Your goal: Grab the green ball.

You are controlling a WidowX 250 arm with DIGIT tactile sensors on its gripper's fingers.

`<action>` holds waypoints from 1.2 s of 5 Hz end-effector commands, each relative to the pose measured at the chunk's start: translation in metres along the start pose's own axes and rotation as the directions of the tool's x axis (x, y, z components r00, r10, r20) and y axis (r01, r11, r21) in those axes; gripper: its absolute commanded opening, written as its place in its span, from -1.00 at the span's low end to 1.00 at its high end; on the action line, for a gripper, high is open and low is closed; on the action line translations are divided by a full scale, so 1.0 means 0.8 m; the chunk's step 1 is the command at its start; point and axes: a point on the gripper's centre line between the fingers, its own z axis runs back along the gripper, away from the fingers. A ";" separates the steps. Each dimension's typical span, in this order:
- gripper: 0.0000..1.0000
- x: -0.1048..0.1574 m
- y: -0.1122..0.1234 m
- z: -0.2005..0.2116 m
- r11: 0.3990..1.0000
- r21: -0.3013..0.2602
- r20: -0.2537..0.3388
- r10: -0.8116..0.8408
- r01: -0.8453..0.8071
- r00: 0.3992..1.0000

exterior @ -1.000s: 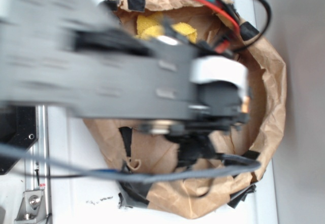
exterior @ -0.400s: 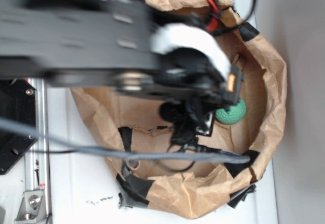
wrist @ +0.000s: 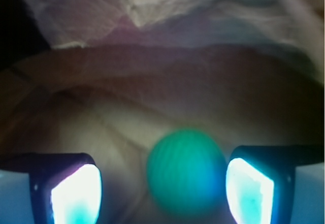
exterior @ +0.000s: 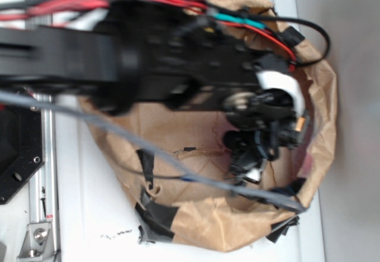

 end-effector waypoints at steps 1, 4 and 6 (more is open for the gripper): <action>1.00 0.013 -0.005 -0.033 0.998 -0.034 -0.026 -0.044 0.043 0.999; -1.00 0.003 -0.013 -0.031 0.998 -0.039 -0.039 -0.057 0.055 0.998; -1.00 0.007 -0.038 0.057 0.999 -0.036 -0.106 0.036 -0.041 0.994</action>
